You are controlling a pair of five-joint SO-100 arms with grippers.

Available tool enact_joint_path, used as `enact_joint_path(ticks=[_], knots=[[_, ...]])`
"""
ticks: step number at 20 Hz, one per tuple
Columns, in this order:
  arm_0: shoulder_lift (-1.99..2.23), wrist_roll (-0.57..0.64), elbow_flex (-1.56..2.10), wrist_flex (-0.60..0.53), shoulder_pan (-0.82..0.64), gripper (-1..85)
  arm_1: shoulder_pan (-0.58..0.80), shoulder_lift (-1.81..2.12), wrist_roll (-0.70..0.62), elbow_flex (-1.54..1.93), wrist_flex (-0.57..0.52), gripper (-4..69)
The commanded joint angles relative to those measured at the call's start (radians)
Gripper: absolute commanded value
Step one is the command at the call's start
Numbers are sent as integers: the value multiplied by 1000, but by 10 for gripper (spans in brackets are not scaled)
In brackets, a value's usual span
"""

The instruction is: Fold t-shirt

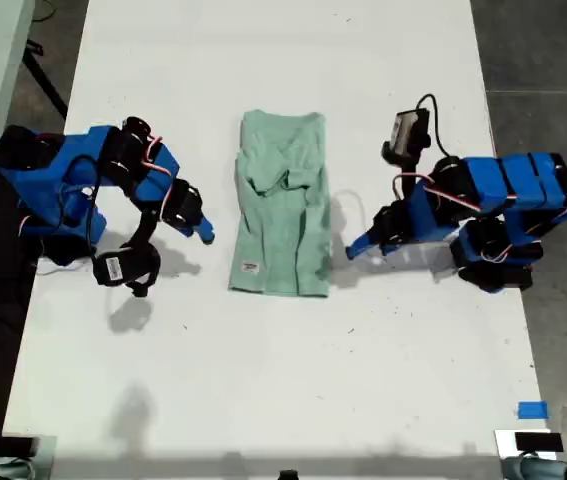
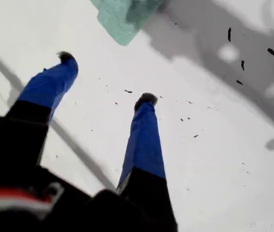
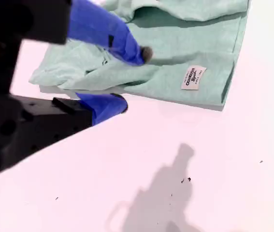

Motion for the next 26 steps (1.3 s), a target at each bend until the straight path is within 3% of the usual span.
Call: enact_joint_path(ticks=[1,11,15,19,21,23,26], knots=[[-12,-21,-14,-32,29,253,-23,-80,25,-106,-3,343],[-387,-9,-57,-253,25,279,3,-583,54,-331,-97,349],[-529,-12,-77,-288,14,281,17,-821,23,-391,-198,342],[-721,-20,-181,-314,-8,268,20,-1035,8,-563,-184,331],[-750,-35,-184,-327,-23,200,20,-1057,11,-581,-183,266],[-764,-58,-184,-319,-32,24,21,-1058,40,-583,-164,63],[-761,-52,-187,-311,-31,0,15,-1054,18,-604,-147,-6]])
